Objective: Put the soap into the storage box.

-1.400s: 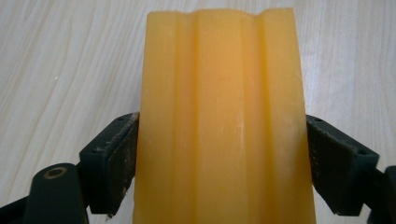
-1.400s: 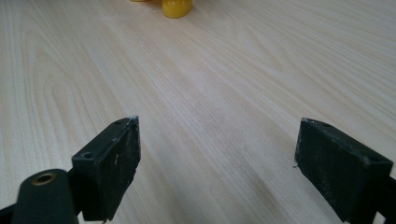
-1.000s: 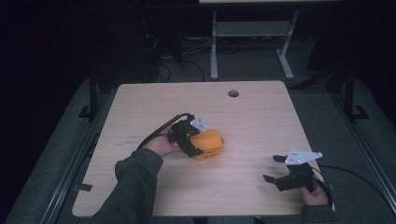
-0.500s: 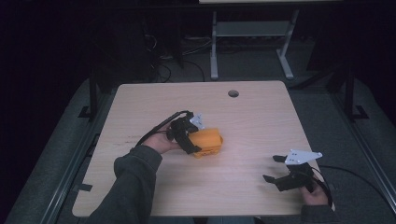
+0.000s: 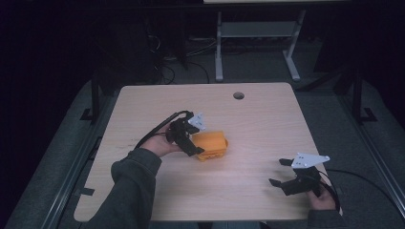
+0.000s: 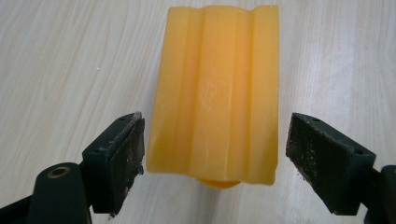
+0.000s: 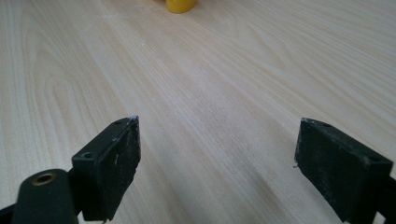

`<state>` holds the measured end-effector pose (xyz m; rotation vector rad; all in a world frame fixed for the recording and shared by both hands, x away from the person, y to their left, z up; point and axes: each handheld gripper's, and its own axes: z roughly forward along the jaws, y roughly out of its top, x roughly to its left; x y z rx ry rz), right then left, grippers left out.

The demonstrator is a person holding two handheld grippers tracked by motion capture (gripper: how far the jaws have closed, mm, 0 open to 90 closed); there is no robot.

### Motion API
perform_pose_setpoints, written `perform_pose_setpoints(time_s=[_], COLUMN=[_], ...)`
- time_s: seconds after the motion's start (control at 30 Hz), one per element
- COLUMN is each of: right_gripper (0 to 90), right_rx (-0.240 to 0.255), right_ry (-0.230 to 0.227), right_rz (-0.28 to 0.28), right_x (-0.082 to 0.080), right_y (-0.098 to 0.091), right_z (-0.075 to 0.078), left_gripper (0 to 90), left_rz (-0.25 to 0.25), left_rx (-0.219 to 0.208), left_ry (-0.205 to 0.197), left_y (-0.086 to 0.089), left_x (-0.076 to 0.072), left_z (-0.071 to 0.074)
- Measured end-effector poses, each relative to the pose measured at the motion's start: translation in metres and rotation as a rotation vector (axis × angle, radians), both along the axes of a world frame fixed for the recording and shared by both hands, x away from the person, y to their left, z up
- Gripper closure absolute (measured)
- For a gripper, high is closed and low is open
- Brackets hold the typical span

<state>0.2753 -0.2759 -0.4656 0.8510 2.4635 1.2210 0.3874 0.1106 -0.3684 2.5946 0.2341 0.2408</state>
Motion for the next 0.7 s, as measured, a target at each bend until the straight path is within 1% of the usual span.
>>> perform_pose_setpoints(time_s=[0.03,0.1,0.17,0.4,0.57,0.7], right_gripper=[13.7,13.7,13.7,13.7,13.7,13.7], right_rx=[-0.001,-0.003,-0.005,-0.005,-0.007,-0.009], right_ry=[0.0,-0.003,-0.002,0.0,0.003,0.002], right_rz=[0.002,0.003,0.002,-0.009,-0.013,-0.014], right_x=[0.0,0.0,0.0,0.0,0.0,0.0], right_y=[0.0,0.0,0.0,0.0,0.0,0.0], right_z=[0.0,0.0,0.0,0.0,0.0,0.0], left_gripper=[18.4,18.4,18.5,18.4,18.1,18.2], left_rz=[0.0,0.002,0.004,0.017,0.026,0.03], left_rx=[-0.001,0.005,-0.004,0.004,0.007,-0.004], left_ry=[0.007,-0.003,-0.001,-0.007,-0.006,-0.006], left_y=[0.001,0.003,0.005,0.014,0.016,0.02], left_x=[0.0,-0.002,-0.003,-0.006,-0.007,-0.009], left_z=[0.0,0.002,0.004,0.009,0.01,0.01])
